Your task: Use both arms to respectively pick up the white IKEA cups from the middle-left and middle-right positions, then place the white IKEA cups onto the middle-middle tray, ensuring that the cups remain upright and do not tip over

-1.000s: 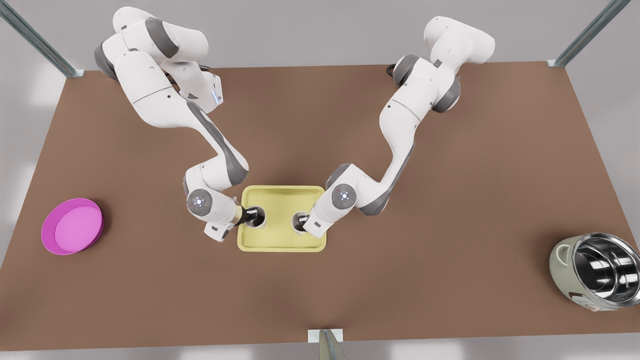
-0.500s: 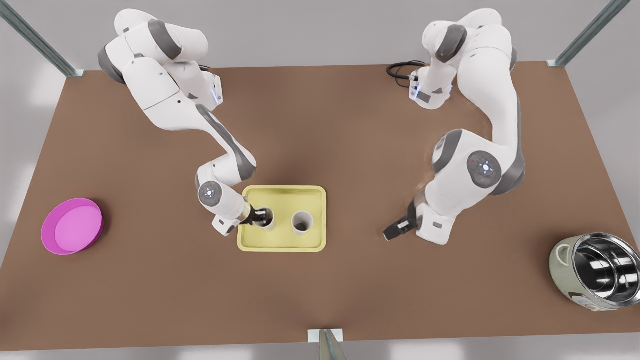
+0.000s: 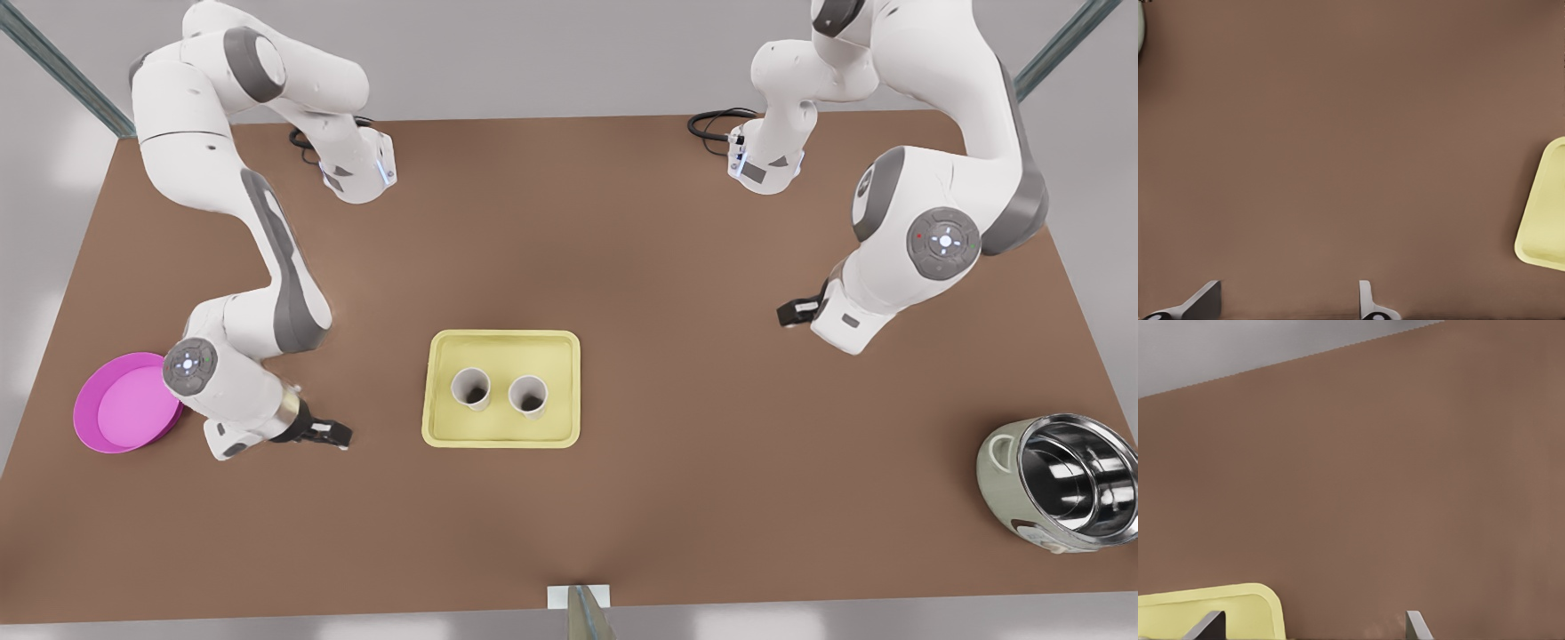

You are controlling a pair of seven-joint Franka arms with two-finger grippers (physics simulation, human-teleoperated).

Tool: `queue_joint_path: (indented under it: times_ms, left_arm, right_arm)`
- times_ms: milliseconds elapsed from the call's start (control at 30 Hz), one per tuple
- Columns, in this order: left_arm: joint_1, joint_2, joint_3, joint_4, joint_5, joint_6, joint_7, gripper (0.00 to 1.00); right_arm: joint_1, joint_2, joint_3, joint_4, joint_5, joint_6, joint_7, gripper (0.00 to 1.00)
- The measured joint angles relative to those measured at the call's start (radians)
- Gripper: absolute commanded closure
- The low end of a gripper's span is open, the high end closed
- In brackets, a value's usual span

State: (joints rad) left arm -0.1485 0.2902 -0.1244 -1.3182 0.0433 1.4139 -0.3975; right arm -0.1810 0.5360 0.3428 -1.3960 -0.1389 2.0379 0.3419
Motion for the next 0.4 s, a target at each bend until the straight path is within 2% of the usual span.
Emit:
queue_joint_path:
  times_ms: [33,100,233,400]
  left_arm:
    - [0.0,0.0,-0.001,0.0,-0.001,-0.006,0.019,0.0]
    - [0.001,0.0,-0.001,-0.001,-0.002,-0.015,0.054,0.0]
    - [0.003,0.001,-0.001,-0.006,-0.003,-0.034,0.113,0.0]
    - [0.0,0.009,-0.002,-0.006,-0.004,-0.069,0.17,0.0]
  right_arm:
    - [0.0,-0.007,0.001,0.096,-0.035,-0.082,-0.015,0.0]
    - [0.016,-0.131,-0.022,0.141,-0.051,-0.227,-0.042,0.0]
    - [0.087,-0.391,-0.138,-0.029,0.008,-0.414,-0.088,0.0]
    - [0.106,-0.441,-0.181,-0.073,0.047,-0.521,-0.133,0.0]
